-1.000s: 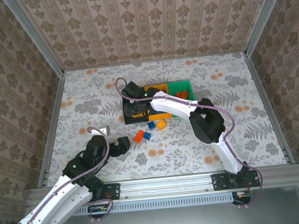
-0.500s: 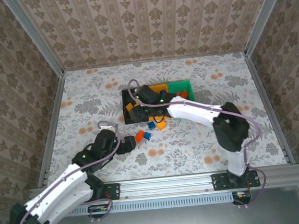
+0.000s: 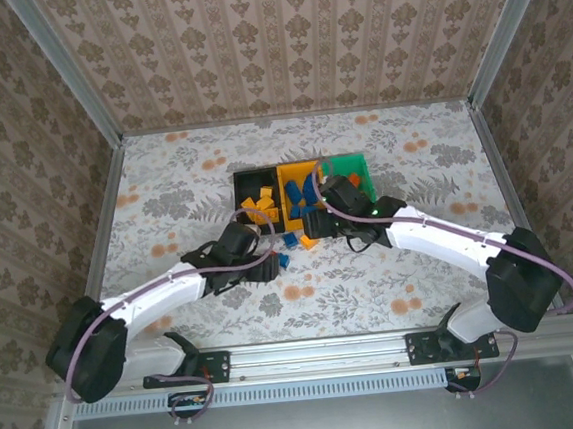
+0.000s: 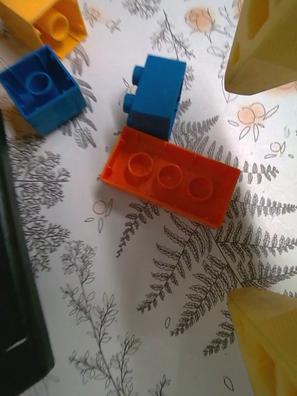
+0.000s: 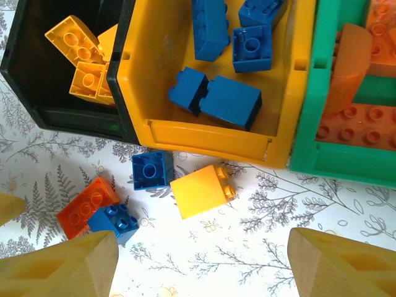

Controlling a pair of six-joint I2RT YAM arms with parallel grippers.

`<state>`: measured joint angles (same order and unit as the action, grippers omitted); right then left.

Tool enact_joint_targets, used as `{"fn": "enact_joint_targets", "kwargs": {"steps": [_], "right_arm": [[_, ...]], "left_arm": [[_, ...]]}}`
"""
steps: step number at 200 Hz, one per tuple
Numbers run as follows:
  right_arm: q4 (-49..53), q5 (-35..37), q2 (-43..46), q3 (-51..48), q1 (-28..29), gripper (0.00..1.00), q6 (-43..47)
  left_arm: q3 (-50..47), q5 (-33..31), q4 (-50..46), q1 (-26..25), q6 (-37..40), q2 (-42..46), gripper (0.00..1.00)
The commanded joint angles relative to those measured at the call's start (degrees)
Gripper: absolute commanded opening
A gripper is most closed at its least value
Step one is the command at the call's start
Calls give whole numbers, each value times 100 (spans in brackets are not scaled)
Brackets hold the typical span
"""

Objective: Sort the legos into containers by color

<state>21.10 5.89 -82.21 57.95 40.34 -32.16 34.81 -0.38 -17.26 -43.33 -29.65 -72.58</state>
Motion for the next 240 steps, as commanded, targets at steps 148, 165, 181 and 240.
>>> {"fn": "enact_joint_targets", "kwargs": {"steps": [148,165,181,240], "right_arm": [[-32,299,685,-219,-199,75,-115],[-35,314,720,-236,-215,75,-124],[-28,315,751,-252,-237,75,-124],[57,384,931,-315,-348,75,-172]], "left_arm": [[1215,-1010,-479,-394,1012,-1890,62],[1166,-1018,-474,-438,975,-1927,55],[1091,-1005,-455,-479,929,-1911,48],[632,-1033,-612,-634,546,-1306,31]]}}
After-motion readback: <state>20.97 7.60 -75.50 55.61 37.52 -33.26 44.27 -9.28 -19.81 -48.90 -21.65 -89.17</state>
